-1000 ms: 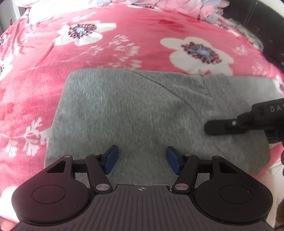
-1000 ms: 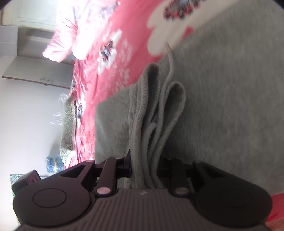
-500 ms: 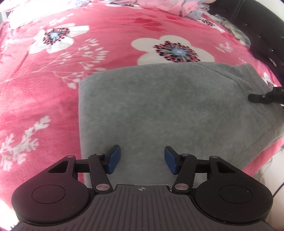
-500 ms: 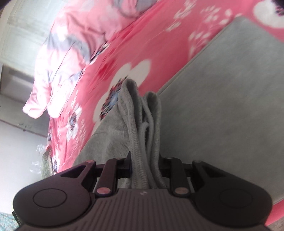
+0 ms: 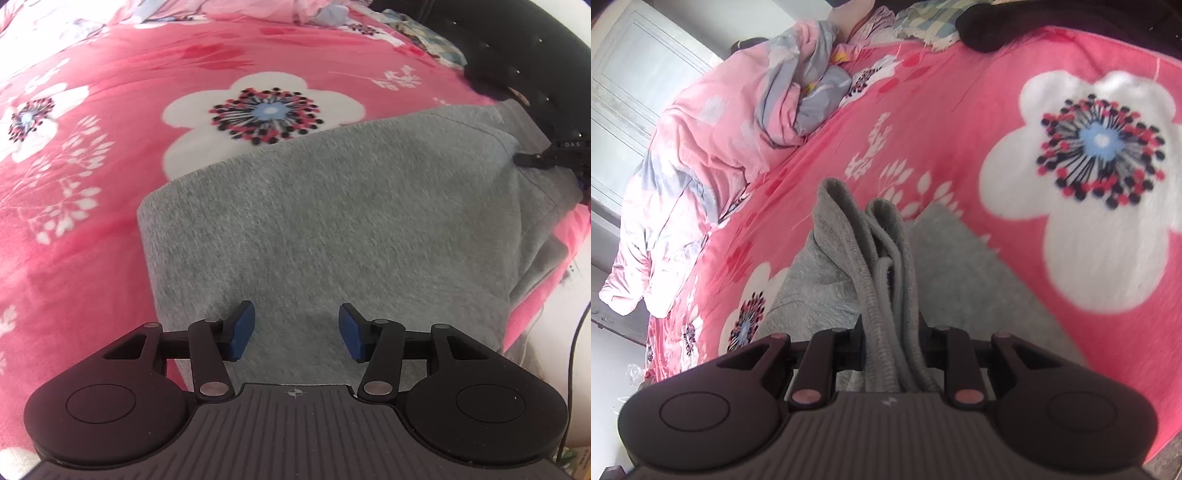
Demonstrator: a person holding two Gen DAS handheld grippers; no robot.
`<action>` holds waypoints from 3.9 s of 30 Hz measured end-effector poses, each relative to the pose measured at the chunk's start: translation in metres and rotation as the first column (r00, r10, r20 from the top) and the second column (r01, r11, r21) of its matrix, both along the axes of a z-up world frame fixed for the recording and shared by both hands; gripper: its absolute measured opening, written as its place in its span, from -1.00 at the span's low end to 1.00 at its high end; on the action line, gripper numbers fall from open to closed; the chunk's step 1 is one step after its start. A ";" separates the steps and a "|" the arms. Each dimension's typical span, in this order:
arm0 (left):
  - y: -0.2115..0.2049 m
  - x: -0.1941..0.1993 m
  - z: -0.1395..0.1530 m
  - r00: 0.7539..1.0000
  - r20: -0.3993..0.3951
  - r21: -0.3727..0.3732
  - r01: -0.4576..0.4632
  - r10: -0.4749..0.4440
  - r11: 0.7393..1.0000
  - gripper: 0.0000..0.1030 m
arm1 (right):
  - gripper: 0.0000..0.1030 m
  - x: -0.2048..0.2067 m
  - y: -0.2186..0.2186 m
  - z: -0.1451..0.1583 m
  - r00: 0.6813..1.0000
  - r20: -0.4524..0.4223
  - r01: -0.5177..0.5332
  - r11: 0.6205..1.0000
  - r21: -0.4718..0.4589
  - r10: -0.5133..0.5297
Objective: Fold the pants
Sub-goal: 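Grasp the drawstring waistband with the right tool and lift it, then fold the waistband over the pants with the right tool and open, then grasp the folded pants edge with the right tool while the left tool approaches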
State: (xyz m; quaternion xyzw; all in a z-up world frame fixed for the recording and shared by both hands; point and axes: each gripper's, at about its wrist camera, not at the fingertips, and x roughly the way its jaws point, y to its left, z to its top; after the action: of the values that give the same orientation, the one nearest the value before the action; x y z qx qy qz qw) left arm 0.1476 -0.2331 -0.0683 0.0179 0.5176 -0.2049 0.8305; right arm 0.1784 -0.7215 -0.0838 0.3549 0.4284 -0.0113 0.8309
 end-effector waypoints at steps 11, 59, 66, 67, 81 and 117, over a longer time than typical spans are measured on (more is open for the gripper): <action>0.013 -0.006 0.001 0.999 -0.024 0.022 -0.039 0.040 0.999 1.00 | 1.00 -0.039 -0.033 -0.016 0.987 -0.003 0.160 0.986 -0.046 -0.160; 0.073 -0.042 -0.011 0.990 -0.026 -0.015 -0.136 0.136 0.991 1.00 | 1.00 -0.123 0.360 0.032 0.776 -0.191 -0.612 0.645 -0.457 0.601; 0.079 -0.035 -0.012 0.986 -0.073 -0.064 -0.153 0.148 0.986 1.00 | 1.00 -0.131 0.381 0.034 0.709 -0.211 -0.662 0.532 -0.528 0.672; 0.080 -0.033 -0.014 0.985 -0.088 -0.076 -0.157 0.150 0.985 1.00 | 1.00 -0.132 0.383 0.033 0.704 -0.211 -0.665 0.524 -0.532 0.678; 0.086 -0.010 -0.032 0.939 -0.311 -0.305 -0.245 0.147 0.920 1.00 | 1.00 -0.128 0.380 0.030 0.713 -0.191 -0.647 0.528 -0.550 0.675; 0.132 0.026 -0.021 0.879 -0.421 -0.554 -0.443 0.223 0.705 1.00 | 1.00 -0.064 0.397 0.000 0.860 -0.118 -0.483 0.720 -0.498 0.496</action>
State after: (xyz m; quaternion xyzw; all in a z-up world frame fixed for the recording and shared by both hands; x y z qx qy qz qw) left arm 0.1736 -0.1015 -0.0889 -0.3924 0.5403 -0.2116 0.7136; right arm 0.1147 -0.3244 -0.0837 -0.0042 0.4780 0.0994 0.8727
